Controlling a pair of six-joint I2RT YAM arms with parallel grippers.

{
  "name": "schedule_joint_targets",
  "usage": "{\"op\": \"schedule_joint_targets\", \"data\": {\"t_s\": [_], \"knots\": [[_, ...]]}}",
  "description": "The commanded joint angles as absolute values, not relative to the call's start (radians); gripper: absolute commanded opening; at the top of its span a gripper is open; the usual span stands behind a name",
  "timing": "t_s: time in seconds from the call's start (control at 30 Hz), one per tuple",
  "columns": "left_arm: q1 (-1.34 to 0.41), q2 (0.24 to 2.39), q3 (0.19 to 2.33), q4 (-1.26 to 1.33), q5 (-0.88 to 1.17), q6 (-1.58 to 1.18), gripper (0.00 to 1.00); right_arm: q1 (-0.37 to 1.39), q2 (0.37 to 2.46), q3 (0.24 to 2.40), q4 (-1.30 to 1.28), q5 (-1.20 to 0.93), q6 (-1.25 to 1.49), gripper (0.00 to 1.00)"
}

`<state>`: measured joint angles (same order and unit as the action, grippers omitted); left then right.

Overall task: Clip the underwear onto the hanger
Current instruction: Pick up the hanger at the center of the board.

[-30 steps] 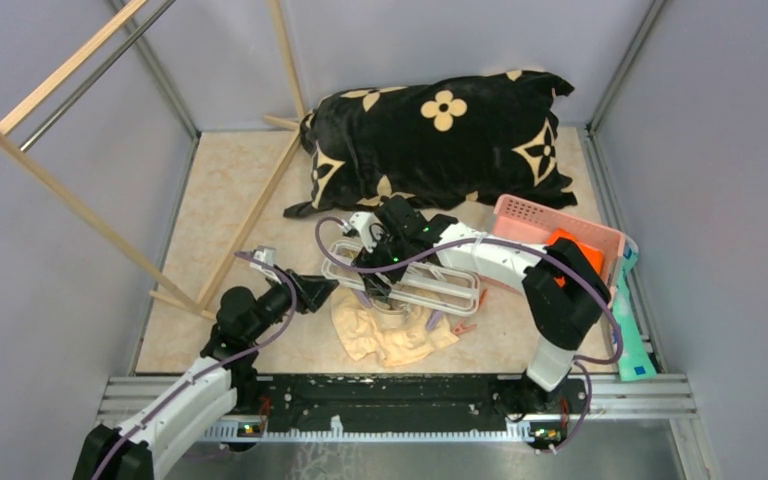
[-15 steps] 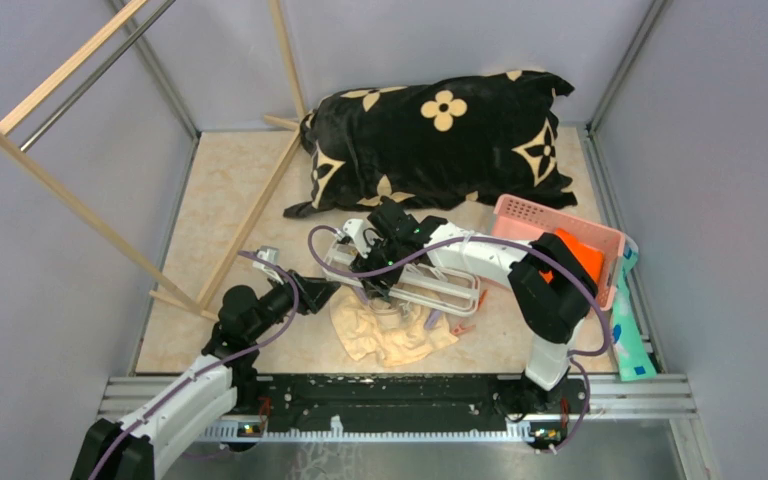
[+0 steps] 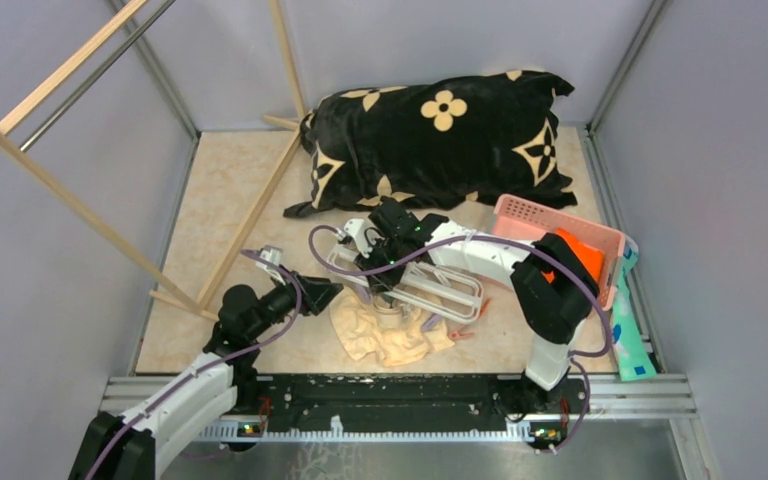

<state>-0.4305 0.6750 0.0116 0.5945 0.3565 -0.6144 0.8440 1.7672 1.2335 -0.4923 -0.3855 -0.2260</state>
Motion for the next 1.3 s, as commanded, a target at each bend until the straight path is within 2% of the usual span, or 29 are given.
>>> {"op": "schedule_joint_targets", "data": {"t_s": [0.0,0.2,0.53,0.83,1.13,1.2,1.27], "knots": [[-0.434,0.683,-0.008,0.662,0.418,-0.572,0.63,0.812,1.691,1.314,-0.52,-0.435,-0.255,0.0],[-0.435,0.681,-0.006,0.715,0.461,-0.55,0.62,0.778,1.663,1.356,-0.575,-0.502,-0.291,0.0],[-0.435,0.698,-0.002,0.842,0.543,-0.539,0.53,0.764,1.533,1.359,-0.619,-0.584,-0.321,0.0],[-0.436,0.795,0.003,0.972,0.639,-0.556,0.45,0.765,1.432,1.338,-0.648,-0.677,-0.361,0.0],[-0.438,0.794,0.012,0.956,0.631,-0.535,0.4,0.764,1.404,1.345,-0.697,-0.725,-0.382,0.0],[-0.438,0.777,0.009,0.954,0.628,-0.526,0.4,0.764,1.404,1.351,-0.712,-0.736,-0.388,0.0],[-0.439,0.758,0.005,0.949,0.62,-0.518,0.47,0.764,1.4,1.354,-0.719,-0.741,-0.392,0.0]]}}
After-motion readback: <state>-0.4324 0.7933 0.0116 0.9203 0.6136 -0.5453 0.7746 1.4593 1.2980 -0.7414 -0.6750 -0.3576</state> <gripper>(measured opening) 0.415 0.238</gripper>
